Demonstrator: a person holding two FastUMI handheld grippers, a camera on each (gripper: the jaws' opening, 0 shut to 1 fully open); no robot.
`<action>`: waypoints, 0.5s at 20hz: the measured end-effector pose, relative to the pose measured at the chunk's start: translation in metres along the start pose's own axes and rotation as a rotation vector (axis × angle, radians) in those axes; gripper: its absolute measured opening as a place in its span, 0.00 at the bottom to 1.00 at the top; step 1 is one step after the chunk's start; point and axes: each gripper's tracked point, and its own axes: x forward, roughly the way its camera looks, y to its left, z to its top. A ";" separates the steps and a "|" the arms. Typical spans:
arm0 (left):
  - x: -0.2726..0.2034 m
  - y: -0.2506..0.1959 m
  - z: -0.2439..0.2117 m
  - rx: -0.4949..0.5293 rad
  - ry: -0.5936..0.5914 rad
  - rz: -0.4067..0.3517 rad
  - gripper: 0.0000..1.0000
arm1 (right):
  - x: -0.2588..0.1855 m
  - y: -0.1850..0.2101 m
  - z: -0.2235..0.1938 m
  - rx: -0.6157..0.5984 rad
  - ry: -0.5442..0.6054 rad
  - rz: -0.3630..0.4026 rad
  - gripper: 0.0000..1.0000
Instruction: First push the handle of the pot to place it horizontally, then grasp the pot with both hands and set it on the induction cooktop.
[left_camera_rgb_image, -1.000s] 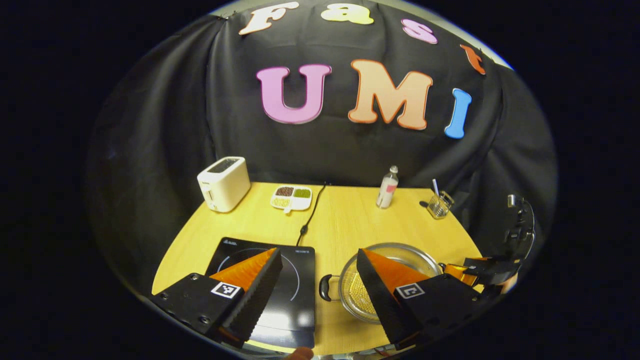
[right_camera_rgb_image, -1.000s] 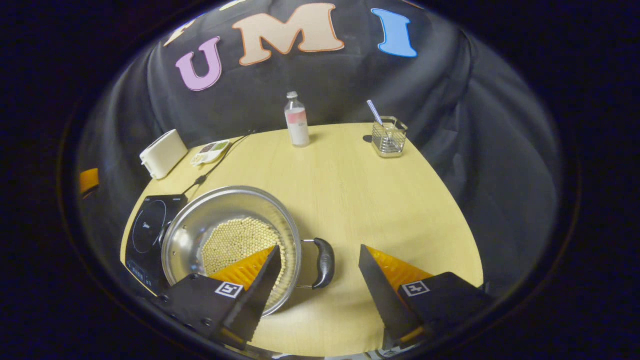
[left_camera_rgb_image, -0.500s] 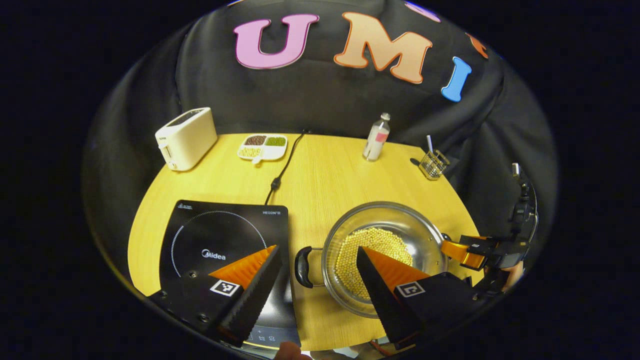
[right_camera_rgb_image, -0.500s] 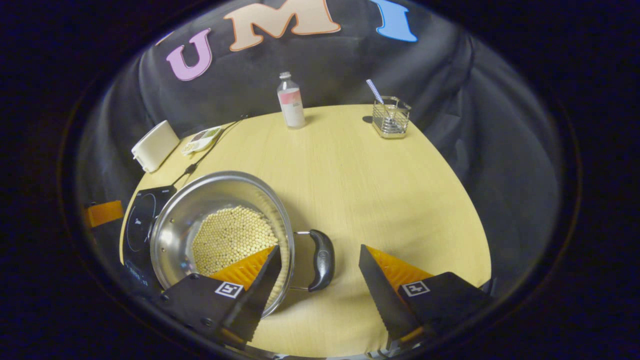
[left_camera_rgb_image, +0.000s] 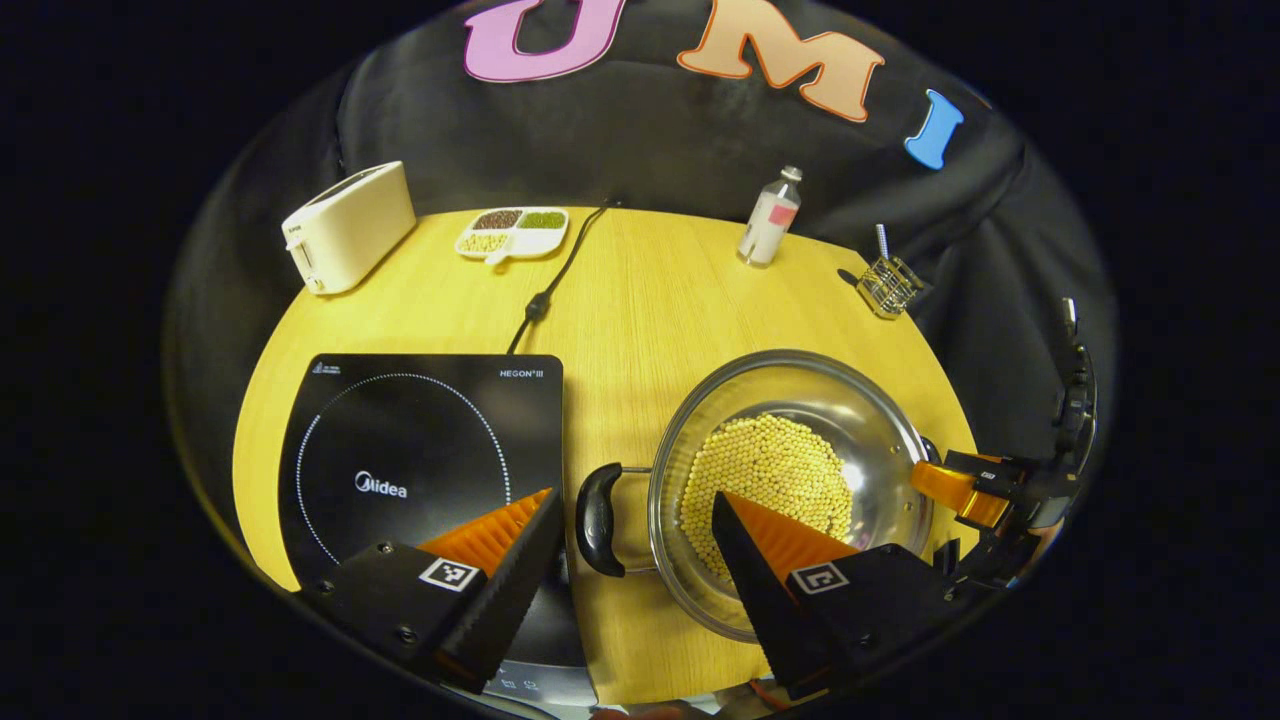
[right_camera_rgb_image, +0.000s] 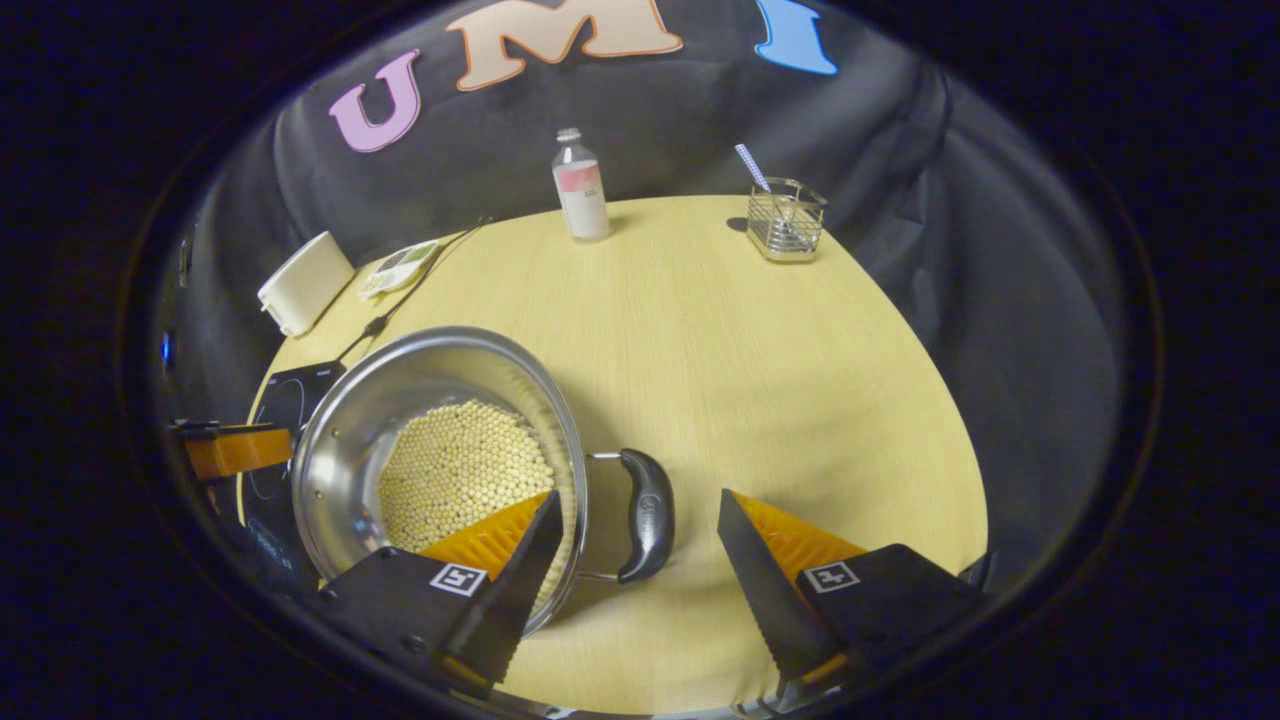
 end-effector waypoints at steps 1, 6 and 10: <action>0.003 0.000 -0.003 -0.008 0.015 0.000 0.98 | 0.001 0.000 -0.001 0.001 0.008 0.001 0.99; 0.018 -0.003 -0.013 -0.033 0.056 -0.009 0.98 | 0.010 0.001 -0.010 0.008 0.063 0.003 0.96; 0.029 -0.002 -0.016 -0.025 0.083 -0.006 0.97 | 0.017 0.003 -0.022 0.007 0.121 0.017 0.89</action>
